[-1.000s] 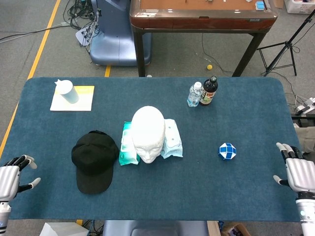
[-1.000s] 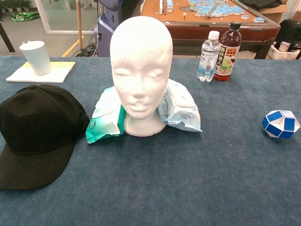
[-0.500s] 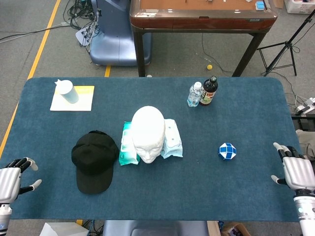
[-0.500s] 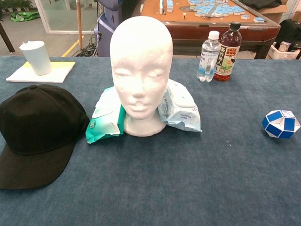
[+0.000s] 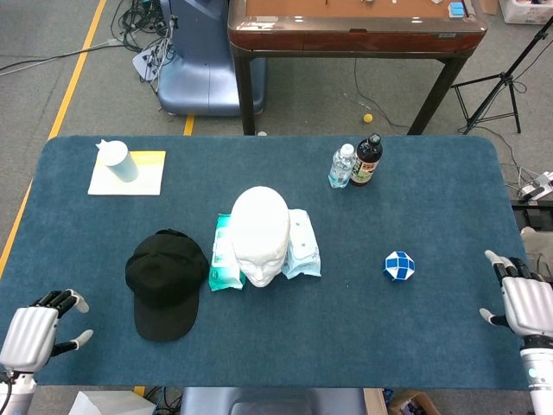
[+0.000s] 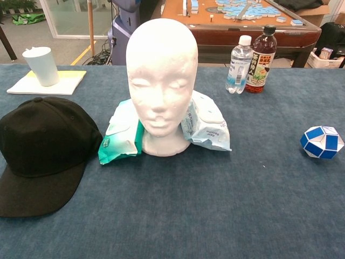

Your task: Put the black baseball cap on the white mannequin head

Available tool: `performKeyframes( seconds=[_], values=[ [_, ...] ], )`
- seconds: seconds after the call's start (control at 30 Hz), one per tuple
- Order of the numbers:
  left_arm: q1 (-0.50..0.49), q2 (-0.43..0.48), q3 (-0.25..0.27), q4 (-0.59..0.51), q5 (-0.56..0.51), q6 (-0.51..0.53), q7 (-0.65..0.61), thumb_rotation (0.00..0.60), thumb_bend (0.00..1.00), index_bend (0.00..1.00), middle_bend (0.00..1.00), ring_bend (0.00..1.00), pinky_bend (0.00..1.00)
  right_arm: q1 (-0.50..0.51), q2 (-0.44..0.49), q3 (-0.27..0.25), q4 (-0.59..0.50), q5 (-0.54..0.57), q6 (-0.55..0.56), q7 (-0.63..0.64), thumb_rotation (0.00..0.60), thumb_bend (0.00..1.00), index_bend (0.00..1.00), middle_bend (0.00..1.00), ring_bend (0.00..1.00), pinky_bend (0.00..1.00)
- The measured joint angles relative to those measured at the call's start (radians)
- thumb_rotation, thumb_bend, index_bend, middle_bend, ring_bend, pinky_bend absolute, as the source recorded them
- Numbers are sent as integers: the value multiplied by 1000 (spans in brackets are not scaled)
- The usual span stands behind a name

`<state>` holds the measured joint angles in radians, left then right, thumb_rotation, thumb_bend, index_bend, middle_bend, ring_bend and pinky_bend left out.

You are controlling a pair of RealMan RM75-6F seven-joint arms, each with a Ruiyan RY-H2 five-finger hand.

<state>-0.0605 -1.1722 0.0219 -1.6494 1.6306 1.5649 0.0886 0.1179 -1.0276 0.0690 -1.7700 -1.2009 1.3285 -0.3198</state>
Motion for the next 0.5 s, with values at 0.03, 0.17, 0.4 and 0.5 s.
performKeyframes(
  seconds=[0.03, 0.17, 0.4, 0.5],
  values=[
    [3, -1, 9, -15, 13, 2, 11, 600, 38, 517, 464, 359, 504, -1, 1, 0, -1, -3, 2, 3, 600, 0, 69, 213, 127, 311],
    [10, -17, 36, -44, 32, -9, 37, 600, 31, 554, 522, 366, 467, -2, 5, -2, -2, -6, -1, 10, 600, 0, 69, 213, 127, 311],
    [5, -85, 52, -51, 47, -49, 66, 600, 20, 643, 657, 438, 424, -5, 14, -3, -6, -12, 3, 25, 600, 0, 69, 213, 127, 311],
    [1, -122, 56, -44, 49, -70, 85, 600, 12, 655, 675, 450, 423, -8, 19, -4, -8, -18, 8, 36, 600, 0, 69, 213, 127, 311]
  ],
)
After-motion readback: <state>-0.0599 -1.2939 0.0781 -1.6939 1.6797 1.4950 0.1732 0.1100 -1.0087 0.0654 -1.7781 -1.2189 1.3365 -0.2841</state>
